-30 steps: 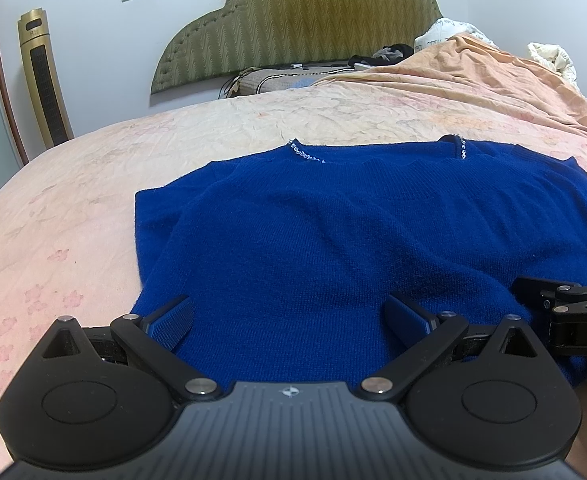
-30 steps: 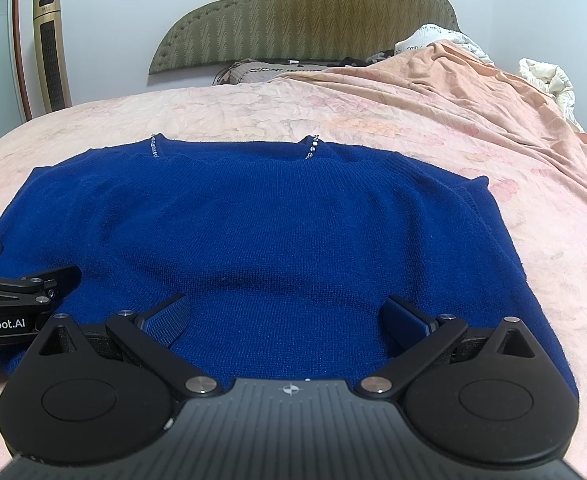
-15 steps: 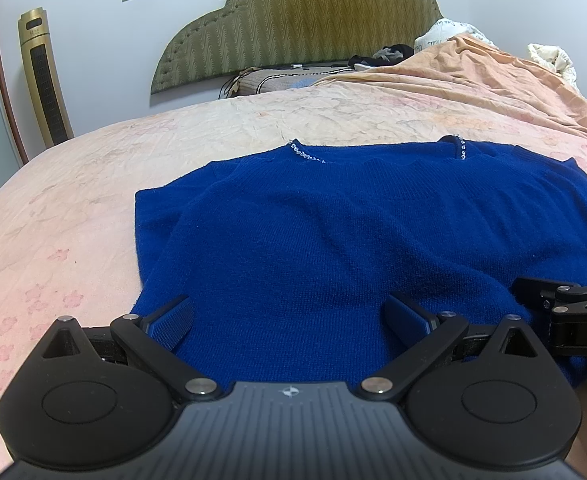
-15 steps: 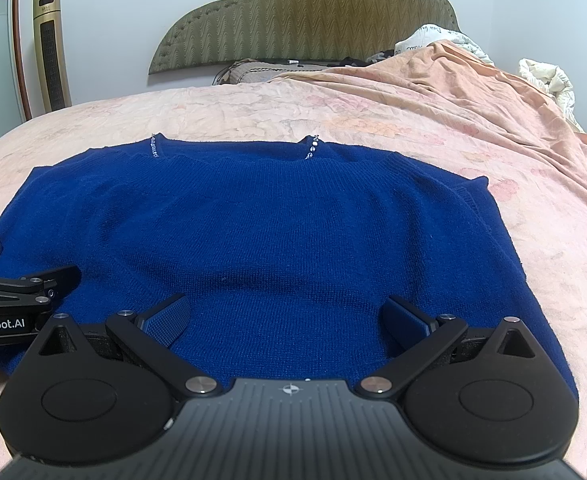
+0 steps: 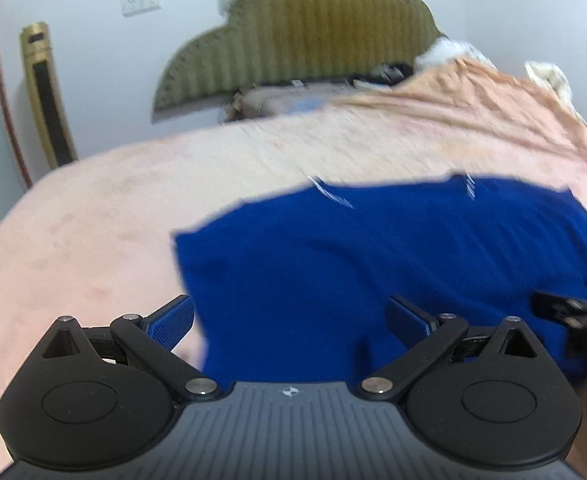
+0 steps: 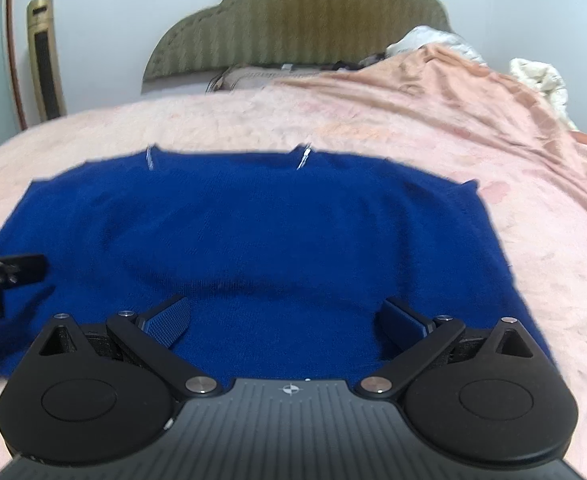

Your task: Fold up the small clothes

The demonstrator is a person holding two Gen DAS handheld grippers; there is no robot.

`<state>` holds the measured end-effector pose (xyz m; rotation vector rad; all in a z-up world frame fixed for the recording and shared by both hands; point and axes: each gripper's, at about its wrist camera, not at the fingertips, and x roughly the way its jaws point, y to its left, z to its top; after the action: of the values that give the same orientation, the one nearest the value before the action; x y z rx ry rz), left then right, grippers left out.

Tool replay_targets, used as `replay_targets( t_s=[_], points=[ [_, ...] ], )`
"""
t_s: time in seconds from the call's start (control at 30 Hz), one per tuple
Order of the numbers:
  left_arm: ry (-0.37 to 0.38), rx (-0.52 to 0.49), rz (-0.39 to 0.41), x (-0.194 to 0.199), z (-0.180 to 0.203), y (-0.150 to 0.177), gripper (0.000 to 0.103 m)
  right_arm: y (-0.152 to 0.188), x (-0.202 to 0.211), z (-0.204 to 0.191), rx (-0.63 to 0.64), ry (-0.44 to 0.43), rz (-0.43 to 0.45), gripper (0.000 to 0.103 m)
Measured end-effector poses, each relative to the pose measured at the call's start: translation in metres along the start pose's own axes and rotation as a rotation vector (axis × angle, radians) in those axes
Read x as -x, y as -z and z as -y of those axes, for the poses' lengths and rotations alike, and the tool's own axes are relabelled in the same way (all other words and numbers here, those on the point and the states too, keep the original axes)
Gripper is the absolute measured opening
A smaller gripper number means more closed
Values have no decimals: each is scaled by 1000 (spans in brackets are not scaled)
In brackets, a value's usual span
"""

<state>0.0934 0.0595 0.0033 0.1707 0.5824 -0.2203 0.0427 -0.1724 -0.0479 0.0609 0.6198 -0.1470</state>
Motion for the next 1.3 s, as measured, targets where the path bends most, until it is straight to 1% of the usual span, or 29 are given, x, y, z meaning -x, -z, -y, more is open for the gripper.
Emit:
replay_targets(
  t_s=[0.07, 0.17, 0.23, 0.3, 0.33, 0.4, 0.43, 0.47, 0.53, 0.6, 0.7, 0.8, 0.87, 0.93, 0.97, 1.0, 1.03, 1.07, 1.1, 1.13, 1.17, 1.2, 1.23, 1.27, 1.3],
  points=[
    [-23, 3, -5, -3, -15, -8, 103, -2, 10, -4, 16, 3, 47, 103],
    [-27, 14, -61, -18, -41, -22, 103, -6, 27, -17, 78, -10, 103, 103],
    [0, 56, -107, -32, -59, -28, 103, -7, 38, -27, 119, -29, 125, 103],
    [53, 118, -162, -49, -79, -32, 103, -6, 48, -42, 183, -82, 127, 103],
    [82, 148, -188, -55, -85, -33, 103, -4, 51, -52, 230, -104, 113, 103],
    [177, 238, -233, -70, -101, -33, 103, 5, 57, -75, 342, -131, 92, 102],
    [213, 281, -254, -76, -108, -33, 103, 11, 61, -87, 400, -140, 95, 103],
    [264, 330, -281, -85, -114, -32, 103, 18, 64, -100, 460, -142, 100, 102],
    [355, 408, -315, -99, -124, -31, 103, 31, 68, -123, 570, -136, 111, 102],
    [433, 485, -325, -113, -132, -30, 103, 43, 67, -142, 661, -128, 129, 101],
    [502, 549, -327, -129, -135, -35, 103, 49, 59, -164, 732, -89, 155, 101],
    [592, 605, -337, -150, -134, -42, 103, 43, 45, -185, 760, -51, 180, 101],
    [598, 606, -328, -160, -129, -47, 103, 38, 35, -198, 774, -35, 202, 100],
    [582, 589, -333, -166, -122, -55, 102, 31, 23, -212, 787, -19, 223, 99],
    [575, 578, -344, -169, -118, -59, 102, 29, 17, -218, 790, -15, 231, 97],
    [568, 561, -356, -172, -113, -64, 101, 27, 11, -224, 793, -15, 237, 92],
    [564, 542, -370, -175, -109, -67, 101, 25, 5, -229, 796, -21, 239, 89],
    [554, 517, -375, -176, -105, -70, 97, 25, 3, -231, 799, -31, 239, 81],
    [540, 491, -377, -176, -101, -72, 87, 23, 0, -235, 804, -40, 237, 73],
    [530, 456, -379, -177, -94, -75, 77, 22, -2, -238, 809, -46, 235, 69],
    [531, 433, -394, -180, -89, -76, 49, 21, -3, -241, 813, -51, 230, 59],
    [512, 418, -400, -181, -85, -76, 37, 21, -4, -242, 817, -61, 226, 48],
    [484, 407, -394, -181, -82, -77, 34, 20, -7, -239, 821, -66, 221, 42],
    [471, 403, -395, -181, -82, -76, 21, 21, -7, -240, 826, -67, 216, 30],
    [464, 412, -401, -182, -81, -75, 18, 21, -8, -240, 828, -70, 211, 20]
  ],
)
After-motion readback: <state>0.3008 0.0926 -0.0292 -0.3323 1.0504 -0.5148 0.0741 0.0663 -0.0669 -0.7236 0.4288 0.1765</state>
